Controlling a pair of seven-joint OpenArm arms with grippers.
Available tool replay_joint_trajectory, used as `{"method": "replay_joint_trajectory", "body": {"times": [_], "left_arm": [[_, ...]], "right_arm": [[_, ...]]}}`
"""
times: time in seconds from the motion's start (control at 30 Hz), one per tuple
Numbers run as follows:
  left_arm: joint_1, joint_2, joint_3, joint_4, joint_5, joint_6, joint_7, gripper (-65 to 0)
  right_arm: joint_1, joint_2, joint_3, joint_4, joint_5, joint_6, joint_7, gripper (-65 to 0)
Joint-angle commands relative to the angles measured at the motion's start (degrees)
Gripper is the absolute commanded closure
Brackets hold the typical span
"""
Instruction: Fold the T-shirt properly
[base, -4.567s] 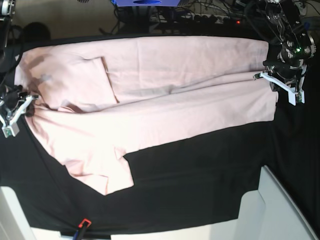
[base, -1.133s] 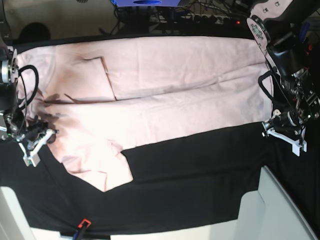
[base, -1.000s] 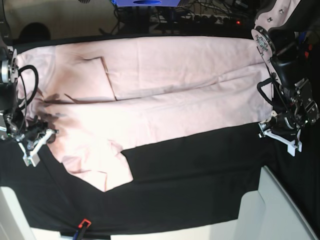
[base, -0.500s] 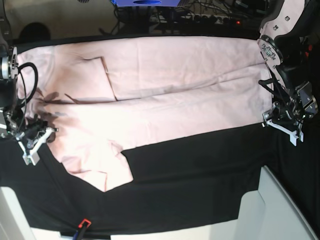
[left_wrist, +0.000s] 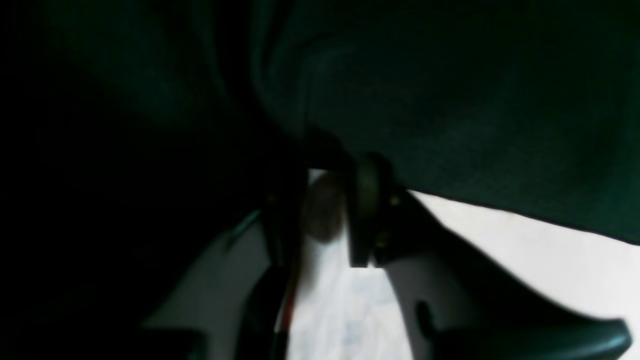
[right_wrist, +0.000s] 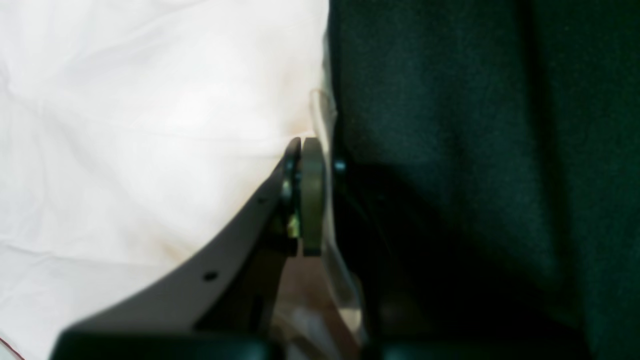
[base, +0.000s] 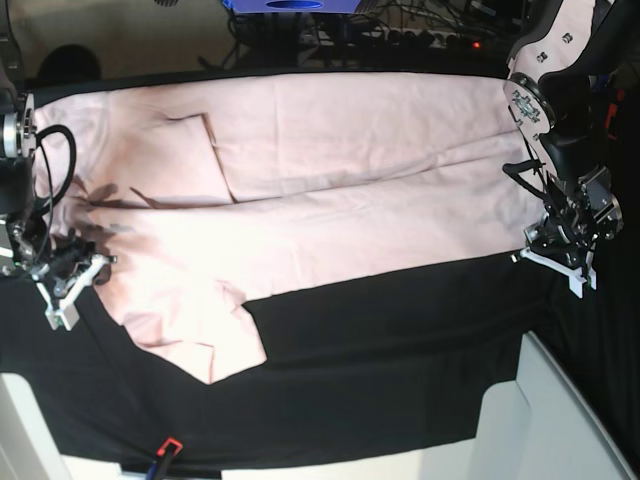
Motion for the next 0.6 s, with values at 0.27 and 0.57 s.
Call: {"method": "replay_joint_trajectory", "body": {"times": [0.27,0.57], "left_arm": [[-0.5,0.4,-0.1,0.3,0.5,-2.9,3.3,0.0],[0.2,2.7,-0.2,13.8,0.5,-4.6,9.9,0.0]], "right_arm": [[1.1,0.8,0.4,3.9,0.3,0.2,0.1,0.0],[1.6,1.0,0.4,4.3,0.3,0.2,0.3,0.0]]}}
